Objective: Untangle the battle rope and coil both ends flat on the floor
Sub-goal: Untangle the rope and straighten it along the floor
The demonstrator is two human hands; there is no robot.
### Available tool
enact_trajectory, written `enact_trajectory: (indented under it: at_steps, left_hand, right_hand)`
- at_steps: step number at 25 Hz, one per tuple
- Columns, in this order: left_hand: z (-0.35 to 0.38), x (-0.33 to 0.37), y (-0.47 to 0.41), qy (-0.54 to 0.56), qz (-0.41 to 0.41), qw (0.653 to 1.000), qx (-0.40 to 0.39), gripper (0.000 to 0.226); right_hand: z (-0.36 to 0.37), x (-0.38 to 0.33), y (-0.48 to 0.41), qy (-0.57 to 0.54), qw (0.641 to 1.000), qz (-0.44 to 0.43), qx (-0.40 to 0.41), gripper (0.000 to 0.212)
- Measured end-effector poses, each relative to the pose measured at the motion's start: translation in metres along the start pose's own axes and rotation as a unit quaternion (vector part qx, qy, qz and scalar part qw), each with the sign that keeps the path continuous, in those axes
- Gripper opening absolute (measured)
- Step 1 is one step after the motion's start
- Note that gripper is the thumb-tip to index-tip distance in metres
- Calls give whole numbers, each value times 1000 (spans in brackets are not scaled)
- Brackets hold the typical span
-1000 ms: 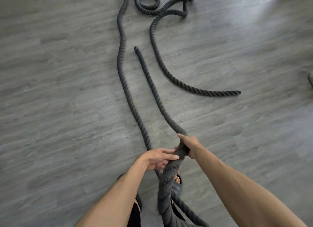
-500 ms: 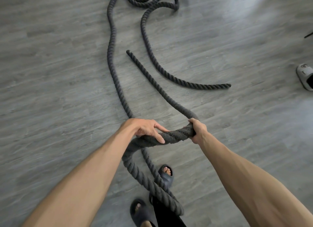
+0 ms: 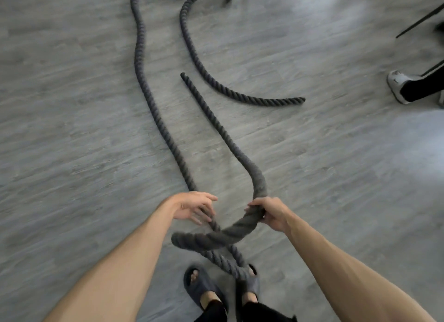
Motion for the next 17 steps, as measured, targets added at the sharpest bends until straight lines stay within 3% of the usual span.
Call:
enact_trajectory:
  at_steps: [2,4,8,9,14,17]
  left_hand:
    - [30,-15,-29,112,-10,989,92,24]
    - [70,-17,-60,199,-25,970,139,25]
    - [167,-12,-114,339,-33,934,109,28]
    - [193,-13,-126,357,-38,927,110,25]
    - [322,2,-158,341,-46,932,111,18]
    - [395,16,-178,205,-53,969,129,35]
  right_hand:
    - [-3,41,26,23,997,13,-68,8]
    - [-7,84,48,27,990,26,-136,9]
    - [-44,153,76,16,975,63,-215,54]
    - [-65,166,78,19,969,68,-237,57]
    - [-210,192,64,139,941,85,-295,55]
    - [-331,173,36,198,964,60,-168,45]
Point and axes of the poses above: each hand's wrist, its own y-axis away from the middle knuckle, its own z-axis out of the palm, x = y × z, the point moved 3 cm from there along -y, towards the middle knuckle, and after that the axes turned 9 degrees about -z, right-handed, at the moved point
